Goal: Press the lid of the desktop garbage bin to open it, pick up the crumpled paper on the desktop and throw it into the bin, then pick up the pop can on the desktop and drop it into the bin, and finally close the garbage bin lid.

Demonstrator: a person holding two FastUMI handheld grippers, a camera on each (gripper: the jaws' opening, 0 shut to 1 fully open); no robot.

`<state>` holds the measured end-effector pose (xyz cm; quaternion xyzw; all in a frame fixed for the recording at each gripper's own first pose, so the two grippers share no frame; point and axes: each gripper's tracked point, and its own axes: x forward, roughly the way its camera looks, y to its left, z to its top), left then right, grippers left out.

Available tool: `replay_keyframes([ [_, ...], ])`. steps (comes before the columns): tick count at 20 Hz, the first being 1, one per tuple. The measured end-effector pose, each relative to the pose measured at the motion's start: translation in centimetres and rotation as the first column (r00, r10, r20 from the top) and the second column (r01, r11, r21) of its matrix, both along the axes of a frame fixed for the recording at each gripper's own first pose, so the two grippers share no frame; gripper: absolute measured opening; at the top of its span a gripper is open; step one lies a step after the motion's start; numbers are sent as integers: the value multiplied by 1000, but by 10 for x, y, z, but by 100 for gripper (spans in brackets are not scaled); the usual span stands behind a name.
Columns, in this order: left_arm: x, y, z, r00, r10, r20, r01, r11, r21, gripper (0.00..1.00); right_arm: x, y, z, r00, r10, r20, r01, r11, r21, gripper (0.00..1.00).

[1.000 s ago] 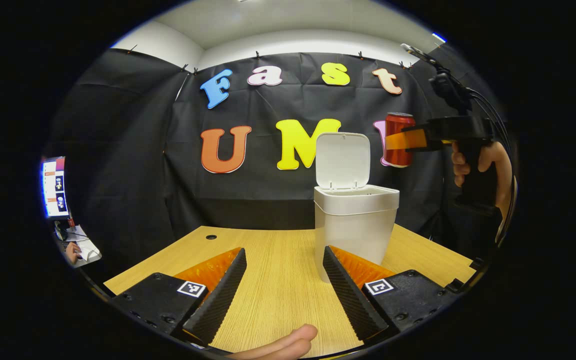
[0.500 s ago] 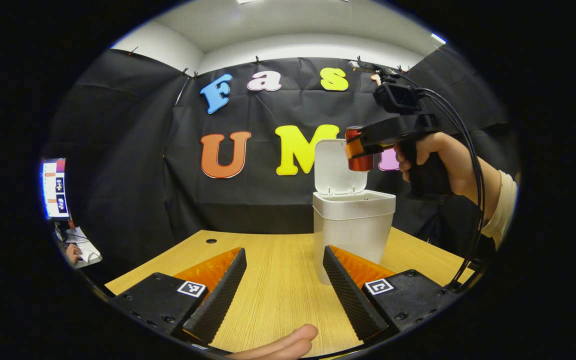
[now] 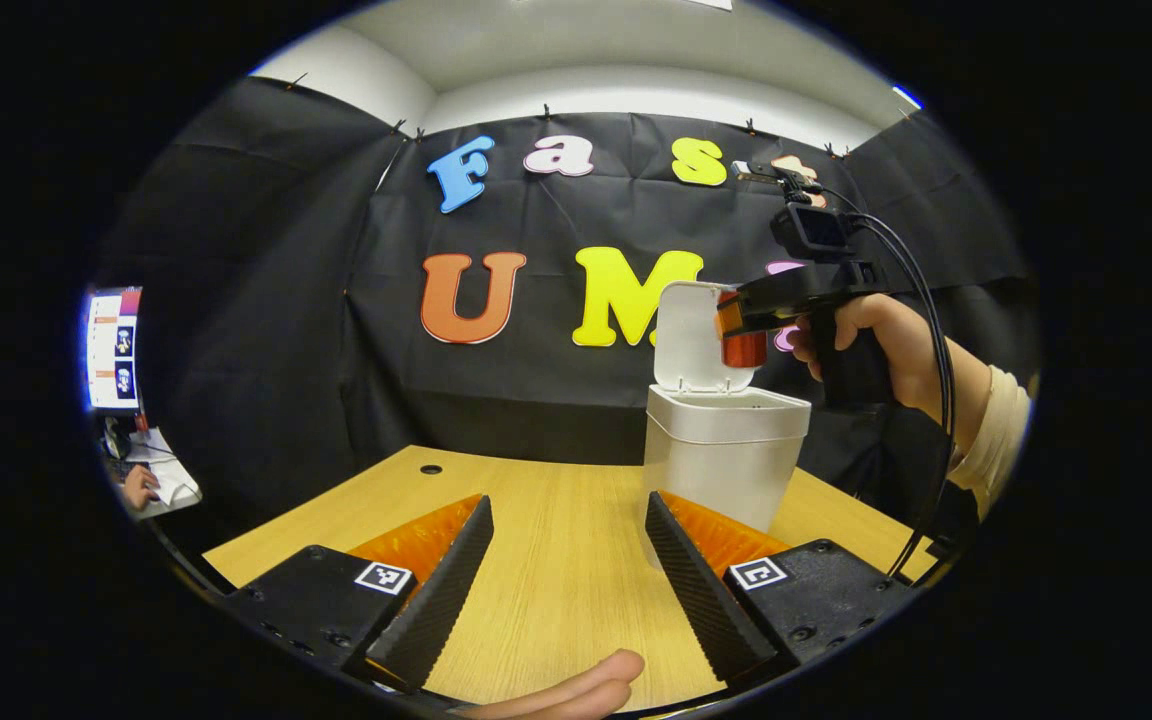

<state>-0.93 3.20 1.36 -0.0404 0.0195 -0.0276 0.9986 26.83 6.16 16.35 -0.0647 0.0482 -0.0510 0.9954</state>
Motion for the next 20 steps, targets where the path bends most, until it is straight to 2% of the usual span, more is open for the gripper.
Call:
replay_keyframes([
  [3,-1,3,2,1000,-6,8,6,1000,6,99,2,0,12,1000,-16,3,16,1000,-18,95],
  [5,-4,8,5,1000,8,18,-8,1000,17,99,6,-1,18,1000,-26,8,26,999,-34,92],
  [11,-3,12,4,1000,13,26,-14,1000,22,99,17,6,50,998,-35,55,32,999,41,93],
  [12,-2,16,3,999,26,22,-27,1000,16,99,22,6,56,997,-34,67,31,998,46,97],
  [13,-2,18,1,999,32,12,-32,999,9,99,25,6,61,997,-34,75,30,998,52,97],
  [14,-1,15,0,1000,24,8,-24,1000,7,99,27,6,66,996,-36,85,31,998,62,93],
  [18,3,24,-2,999,37,8,-37,999,1,99,36,1,98,987,-53,150,39,995,91,93],
  [20,7,27,-9,999,42,-14,-42,999,-9,99,44,5,117,981,-37,193,17,994,109,94],
])
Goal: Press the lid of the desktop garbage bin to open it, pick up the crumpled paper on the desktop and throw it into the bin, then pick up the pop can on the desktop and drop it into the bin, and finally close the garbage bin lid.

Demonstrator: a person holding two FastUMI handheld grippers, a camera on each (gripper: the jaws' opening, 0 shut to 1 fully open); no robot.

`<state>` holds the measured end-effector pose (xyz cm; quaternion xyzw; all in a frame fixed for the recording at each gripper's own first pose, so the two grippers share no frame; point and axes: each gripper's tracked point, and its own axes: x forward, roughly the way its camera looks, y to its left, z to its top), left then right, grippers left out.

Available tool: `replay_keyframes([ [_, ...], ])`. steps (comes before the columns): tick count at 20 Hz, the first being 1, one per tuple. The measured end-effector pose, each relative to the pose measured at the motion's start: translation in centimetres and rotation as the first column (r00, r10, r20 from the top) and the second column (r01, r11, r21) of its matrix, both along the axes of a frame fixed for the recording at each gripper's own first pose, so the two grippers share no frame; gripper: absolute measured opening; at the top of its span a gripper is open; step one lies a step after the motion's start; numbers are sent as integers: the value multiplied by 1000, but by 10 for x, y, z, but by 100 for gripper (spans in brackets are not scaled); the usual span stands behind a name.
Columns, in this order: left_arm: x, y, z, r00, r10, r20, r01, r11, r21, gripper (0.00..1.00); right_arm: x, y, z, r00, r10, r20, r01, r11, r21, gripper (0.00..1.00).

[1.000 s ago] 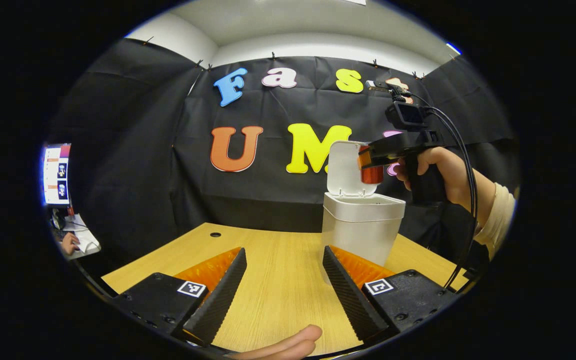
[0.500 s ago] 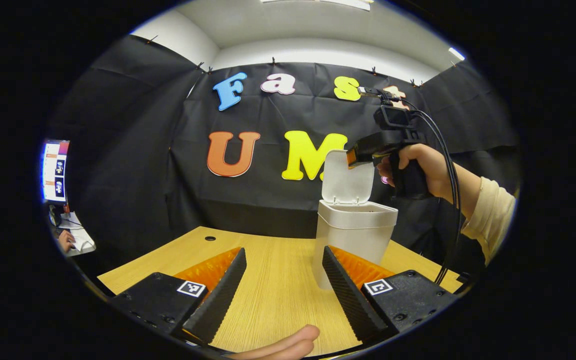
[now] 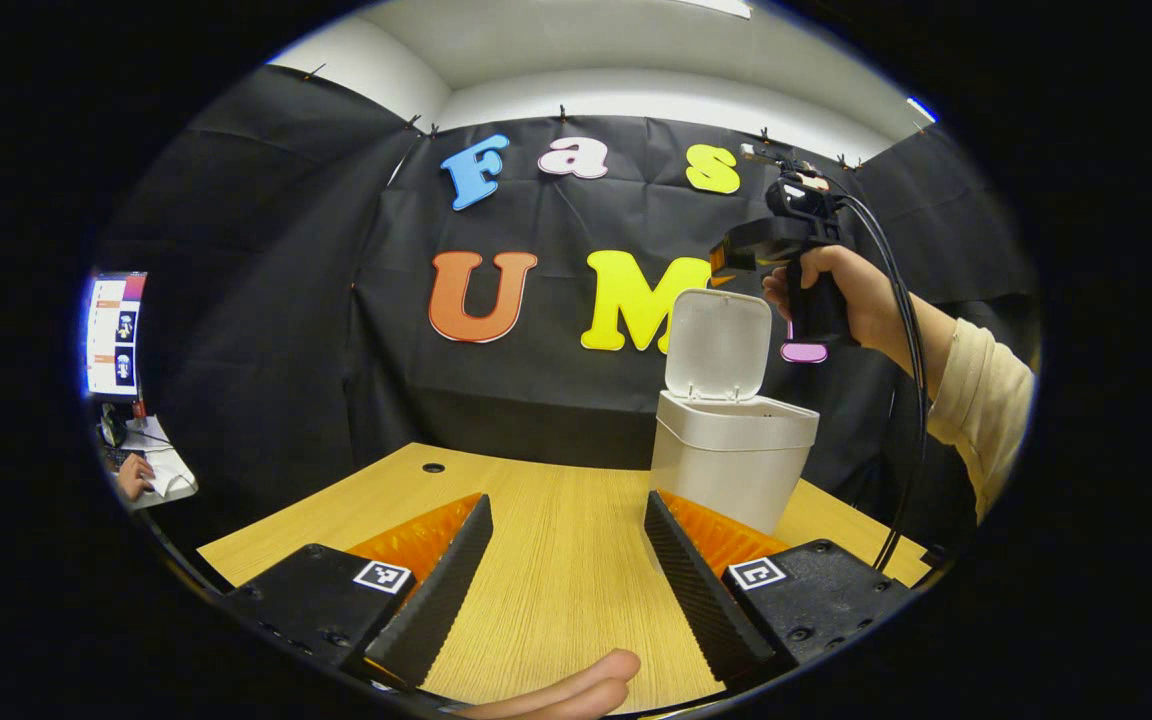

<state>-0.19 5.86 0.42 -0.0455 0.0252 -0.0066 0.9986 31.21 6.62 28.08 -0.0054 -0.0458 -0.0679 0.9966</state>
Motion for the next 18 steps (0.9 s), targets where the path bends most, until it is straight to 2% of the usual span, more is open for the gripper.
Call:
replay_keyframes([
  [4,9,12,-5,999,33,-9,-33,999,12,99,21,-9,12,999,-45,29,46,999,-26,94],
  [6,13,13,-13,999,30,-32,-30,1000,-6,99,36,-10,7,999,-51,12,51,998,-37,97],
  [8,13,14,-14,999,30,-39,-30,999,-22,100,49,-13,5,998,-67,1,67,996,-64,94],
  [10,14,17,-12,999,41,-31,-42,999,-18,99,61,-20,-1,996,-84,-13,83,994,-73,95],
  [13,14,18,-13,999,39,-33,-39,999,-9,97,66,-25,-8,997,-68,-27,68,998,7,99],
  [15,15,20,-13,999,40,-26,-40,999,-4,97,62,-26,-11,998,-38,-43,41,995,86,96],
  [16,16,22,-14,998,49,-27,-49,999,-5,96,60,-25,-12,998,-29,-47,34,995,96,96],
  [18,15,22,-13,998,52,-23,-52,999,2,97,52,-25,-13,998,-26,-59,29,998,53,96],
])
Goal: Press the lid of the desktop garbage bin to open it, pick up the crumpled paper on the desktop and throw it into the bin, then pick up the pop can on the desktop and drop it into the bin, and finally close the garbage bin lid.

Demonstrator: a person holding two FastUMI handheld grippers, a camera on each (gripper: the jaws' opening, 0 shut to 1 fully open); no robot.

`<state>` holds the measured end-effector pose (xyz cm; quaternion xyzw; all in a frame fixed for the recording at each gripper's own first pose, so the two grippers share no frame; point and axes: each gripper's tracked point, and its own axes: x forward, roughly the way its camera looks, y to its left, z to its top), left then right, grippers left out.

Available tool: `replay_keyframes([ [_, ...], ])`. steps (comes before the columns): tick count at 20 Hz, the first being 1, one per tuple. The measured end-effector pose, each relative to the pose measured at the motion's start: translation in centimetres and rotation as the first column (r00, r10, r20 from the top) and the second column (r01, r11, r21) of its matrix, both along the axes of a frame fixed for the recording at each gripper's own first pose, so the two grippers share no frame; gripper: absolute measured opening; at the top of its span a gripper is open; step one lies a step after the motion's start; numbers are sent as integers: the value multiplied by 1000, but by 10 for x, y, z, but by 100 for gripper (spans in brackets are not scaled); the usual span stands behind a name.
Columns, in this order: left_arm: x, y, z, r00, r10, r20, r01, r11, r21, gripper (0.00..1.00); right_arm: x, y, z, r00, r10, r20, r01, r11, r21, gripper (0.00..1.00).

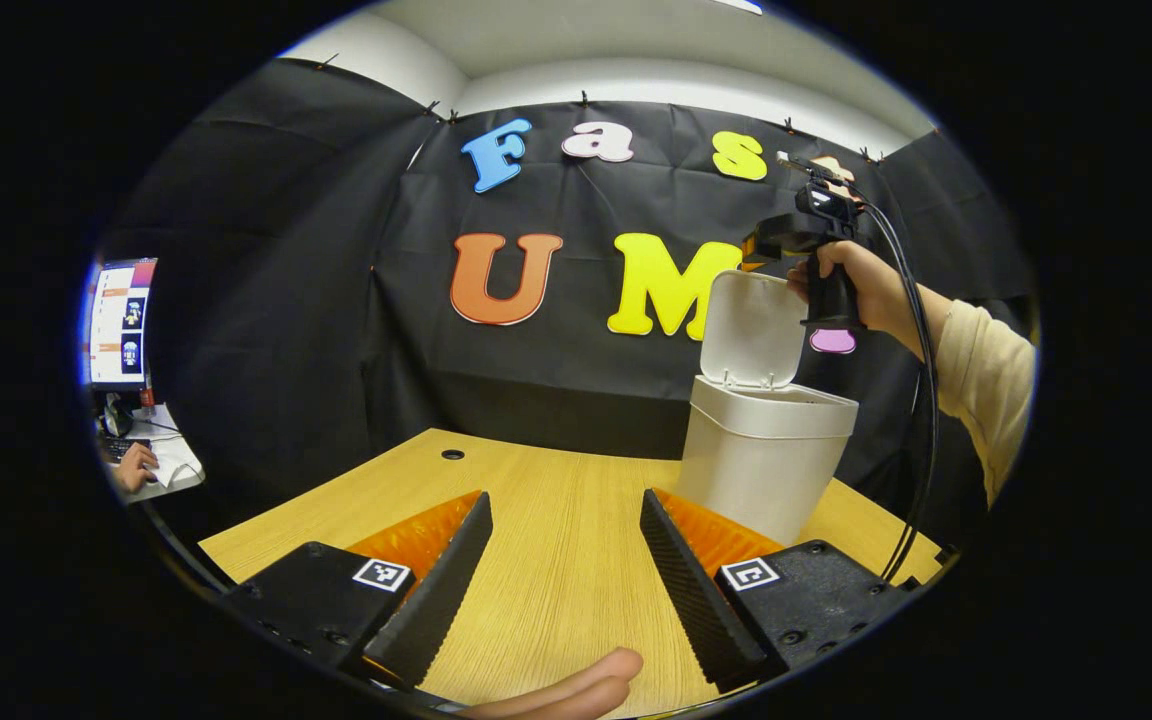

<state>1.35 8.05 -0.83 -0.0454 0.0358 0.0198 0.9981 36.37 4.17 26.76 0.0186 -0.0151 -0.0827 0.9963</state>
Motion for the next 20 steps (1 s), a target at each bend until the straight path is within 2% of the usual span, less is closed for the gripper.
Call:
replay_keyframes([
  [1,0,0,1,1000,1,5,-1,1000,2,97,-5,1,1,1000,0,-5,0,1000,-17,94],
  [4,-1,0,1,1000,2,8,-3,1000,11,96,-21,2,-6,999,11,-37,-12,999,-36,99],
  [7,-4,0,4,1000,8,17,-8,1000,18,96,-39,3,-16,996,34,-83,-35,999,-16,96],
  [8,-5,-3,6,1000,4,24,-4,1000,22,96,-46,2,-21,994,37,-102,-39,999,-18,99],
  [9,-5,-5,8,1000,-1,29,0,1000,30,96,-52,2,-28,991,43,-130,-46,999,-18,96],
  [16,-1,-11,3,1000,13,18,-14,999,51,96,-87,4,-89,942,93,-321,-98,995,1,94],
  [17,0,-11,1,1000,18,13,-18,998,52,96,-89,5,-98,935,101,-341,-106,994,5,92],
  [18,1,-12,-2,1000,17,6,-17,998,52,96,-92,7,-110,924,112,-367,-117,993,8,94],
  [20,2,-14,-3,1000,14,1,-14,998,57,96,-94,7,-127,906,116,-407,-123,992,10,94],
])
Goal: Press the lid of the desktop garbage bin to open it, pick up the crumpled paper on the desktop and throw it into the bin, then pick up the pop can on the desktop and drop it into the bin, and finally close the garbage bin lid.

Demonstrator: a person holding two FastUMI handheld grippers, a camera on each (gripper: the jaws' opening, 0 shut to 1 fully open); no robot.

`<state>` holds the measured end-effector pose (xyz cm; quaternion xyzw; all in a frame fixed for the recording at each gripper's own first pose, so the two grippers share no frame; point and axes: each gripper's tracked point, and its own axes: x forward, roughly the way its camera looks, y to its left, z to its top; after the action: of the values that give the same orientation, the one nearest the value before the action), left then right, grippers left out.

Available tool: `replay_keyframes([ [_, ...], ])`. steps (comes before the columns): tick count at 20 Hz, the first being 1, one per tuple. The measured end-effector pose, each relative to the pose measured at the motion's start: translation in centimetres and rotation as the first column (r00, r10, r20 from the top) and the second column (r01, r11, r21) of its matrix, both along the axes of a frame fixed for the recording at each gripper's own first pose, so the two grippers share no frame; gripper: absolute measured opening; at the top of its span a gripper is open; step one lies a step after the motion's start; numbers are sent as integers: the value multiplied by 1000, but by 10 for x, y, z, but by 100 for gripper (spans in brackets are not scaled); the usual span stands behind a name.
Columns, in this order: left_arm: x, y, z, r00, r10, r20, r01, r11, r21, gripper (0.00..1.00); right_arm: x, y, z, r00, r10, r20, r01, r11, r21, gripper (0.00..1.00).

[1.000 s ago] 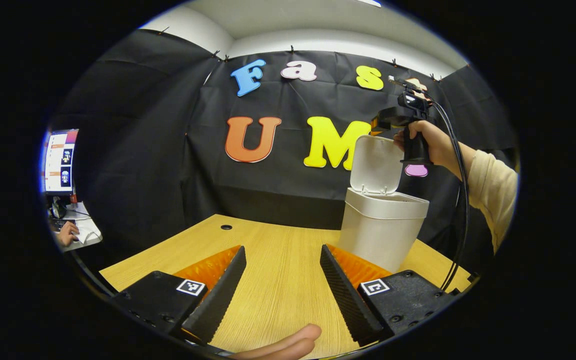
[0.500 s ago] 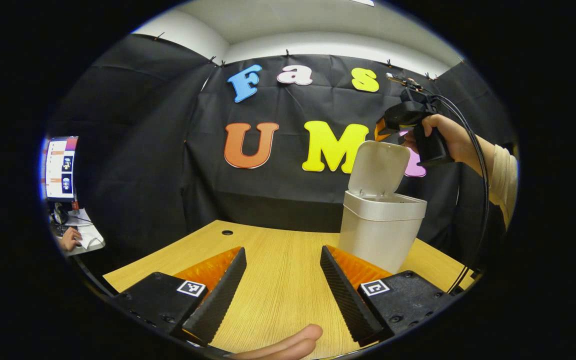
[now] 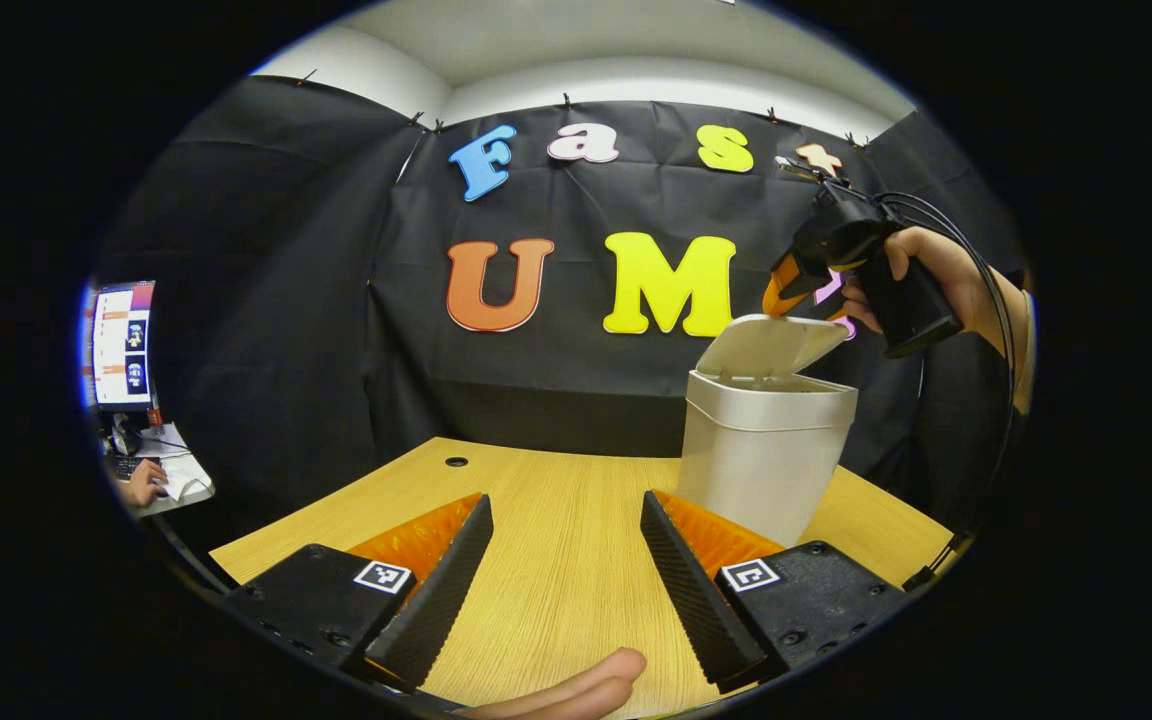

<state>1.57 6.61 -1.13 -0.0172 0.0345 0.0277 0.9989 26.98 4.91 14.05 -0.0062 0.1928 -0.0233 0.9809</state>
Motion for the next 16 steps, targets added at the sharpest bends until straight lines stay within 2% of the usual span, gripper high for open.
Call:
replay_keyframes([
  [6,0,2,-1,1000,5,0,-5,1000,0,96,1,1,-34,999,8,-45,-9,1000,-10,94],
  [8,2,1,-3,1000,3,-6,-3,1000,3,96,0,1,-43,998,14,-62,-15,1000,-21,96],
  [11,3,1,-5,1000,3,-11,-3,1000,7,96,-1,0,-57,996,17,-84,-20,999,-27,94],
  [16,5,2,-8,1000,9,-22,-9,1000,2,96,-9,2,-63,997,45,-67,-43,999,31,95],
])
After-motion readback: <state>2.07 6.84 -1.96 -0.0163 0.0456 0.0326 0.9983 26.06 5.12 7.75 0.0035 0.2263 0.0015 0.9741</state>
